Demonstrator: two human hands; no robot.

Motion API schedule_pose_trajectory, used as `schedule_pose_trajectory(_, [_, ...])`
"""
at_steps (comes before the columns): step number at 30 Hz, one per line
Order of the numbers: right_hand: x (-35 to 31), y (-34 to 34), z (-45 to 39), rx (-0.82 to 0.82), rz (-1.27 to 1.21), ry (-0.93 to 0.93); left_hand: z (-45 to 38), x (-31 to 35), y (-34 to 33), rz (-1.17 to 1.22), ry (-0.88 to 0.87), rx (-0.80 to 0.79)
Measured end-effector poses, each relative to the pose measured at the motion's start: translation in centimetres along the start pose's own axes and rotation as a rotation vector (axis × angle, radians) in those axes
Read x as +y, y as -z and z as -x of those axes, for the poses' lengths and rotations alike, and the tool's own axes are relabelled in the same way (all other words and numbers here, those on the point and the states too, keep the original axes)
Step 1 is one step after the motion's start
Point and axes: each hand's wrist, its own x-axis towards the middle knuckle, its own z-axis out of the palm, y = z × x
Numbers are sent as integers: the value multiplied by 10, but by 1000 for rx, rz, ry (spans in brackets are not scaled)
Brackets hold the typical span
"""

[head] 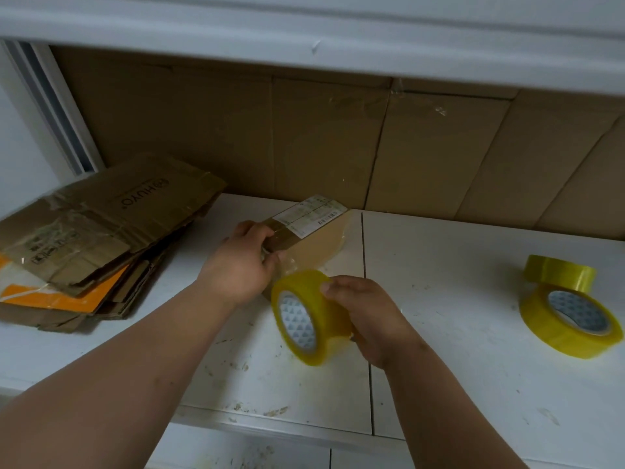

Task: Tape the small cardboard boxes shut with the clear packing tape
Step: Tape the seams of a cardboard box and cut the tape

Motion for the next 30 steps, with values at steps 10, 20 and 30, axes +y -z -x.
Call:
schedule_pose_trajectory(10, [20,-2,15,-63,-119,45,-7,0,6,-44,-17,-84])
schedule_pose_trajectory(20, [28,-8,26,-82,-300,37,19,5,7,272,287,-55])
schedule_pose_trajectory(30, [35,0,27,-158,-232,97,64,31,-6,1014,702,-250])
